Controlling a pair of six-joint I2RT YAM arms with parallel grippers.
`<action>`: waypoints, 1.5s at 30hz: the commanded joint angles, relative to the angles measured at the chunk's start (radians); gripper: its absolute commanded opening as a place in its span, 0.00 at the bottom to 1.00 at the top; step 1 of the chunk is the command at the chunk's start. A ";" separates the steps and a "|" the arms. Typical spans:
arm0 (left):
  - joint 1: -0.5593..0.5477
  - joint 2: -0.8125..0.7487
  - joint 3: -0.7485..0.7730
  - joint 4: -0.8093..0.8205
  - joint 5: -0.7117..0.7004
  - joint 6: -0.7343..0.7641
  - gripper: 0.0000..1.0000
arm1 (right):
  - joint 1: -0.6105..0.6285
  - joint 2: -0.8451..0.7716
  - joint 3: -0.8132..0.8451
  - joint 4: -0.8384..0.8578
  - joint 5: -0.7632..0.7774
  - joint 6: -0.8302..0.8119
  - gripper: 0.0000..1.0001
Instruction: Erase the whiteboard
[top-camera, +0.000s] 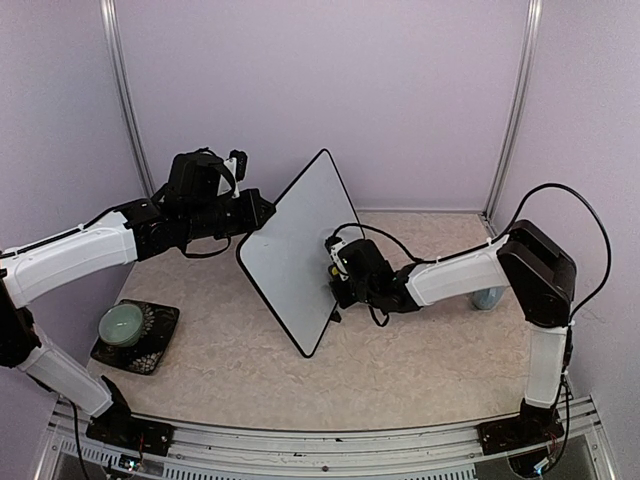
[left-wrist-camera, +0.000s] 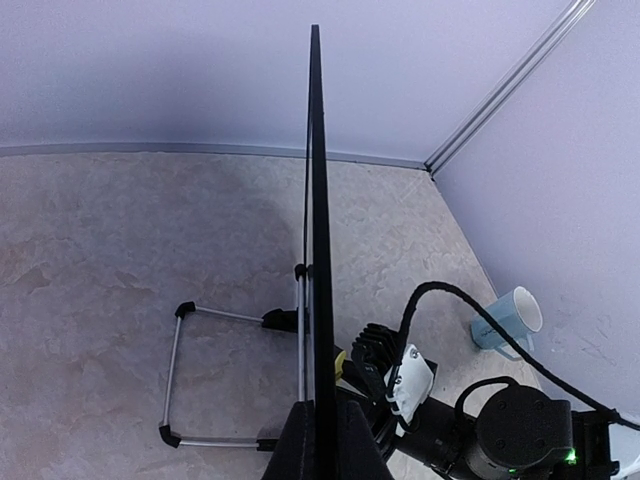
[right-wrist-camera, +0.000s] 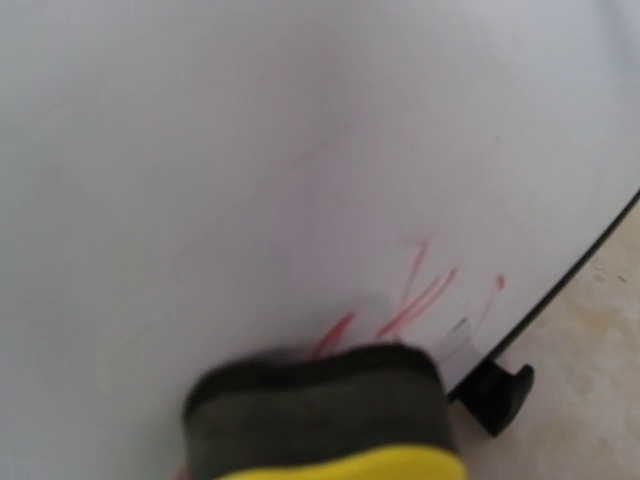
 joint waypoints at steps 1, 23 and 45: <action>-0.022 0.002 -0.015 -0.045 0.075 0.006 0.00 | 0.031 -0.001 -0.009 0.072 -0.077 -0.037 0.00; -0.039 -0.011 -0.027 -0.044 0.065 -0.004 0.00 | 0.056 -0.070 -0.082 0.115 -0.125 0.042 0.00; -0.040 -0.012 -0.043 -0.037 0.063 0.003 0.00 | -0.091 -0.005 0.017 0.021 -0.117 0.105 0.00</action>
